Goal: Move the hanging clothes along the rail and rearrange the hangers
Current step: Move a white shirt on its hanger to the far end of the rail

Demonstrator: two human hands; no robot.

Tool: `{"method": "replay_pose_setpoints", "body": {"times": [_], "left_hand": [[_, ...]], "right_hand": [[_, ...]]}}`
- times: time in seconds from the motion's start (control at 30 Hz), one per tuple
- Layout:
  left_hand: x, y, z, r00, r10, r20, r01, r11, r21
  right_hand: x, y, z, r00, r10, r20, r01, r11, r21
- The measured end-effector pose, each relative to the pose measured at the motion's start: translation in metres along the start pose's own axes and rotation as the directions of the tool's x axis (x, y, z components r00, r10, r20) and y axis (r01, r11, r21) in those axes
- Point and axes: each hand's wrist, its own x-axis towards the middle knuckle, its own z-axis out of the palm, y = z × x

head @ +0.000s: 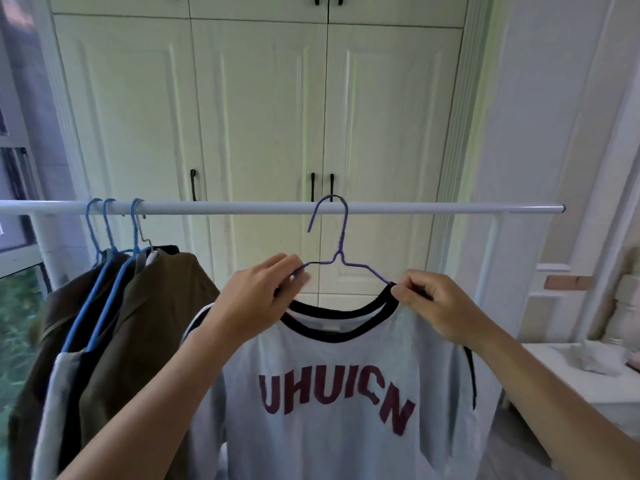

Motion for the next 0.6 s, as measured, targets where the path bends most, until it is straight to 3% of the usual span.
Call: {"method": "replay_pose_setpoints", "body": {"times": [0.17, 0.3, 0.6], "left_hand": [[0.004, -0.001, 0.008, 0.999, -0.023, -0.036, 0.021, 0.997, -0.073], [0.01, -0.001, 0.015, 0.993, -0.091, -0.075, 0.08, 0.987, -0.138], [0.016, 0.003, 0.028, 0.993, -0.105, -0.045, 0.095, 0.979, -0.179]], "right_hand": [[-0.011, 0.0, -0.015, 0.991, 0.019, 0.134, -0.013, 0.999, -0.047], [-0.017, 0.007, -0.025, 0.993, 0.053, 0.11, -0.047, 0.998, -0.049], [-0.029, 0.012, -0.033, 0.99, 0.078, 0.115, -0.079, 0.997, 0.0]]}}
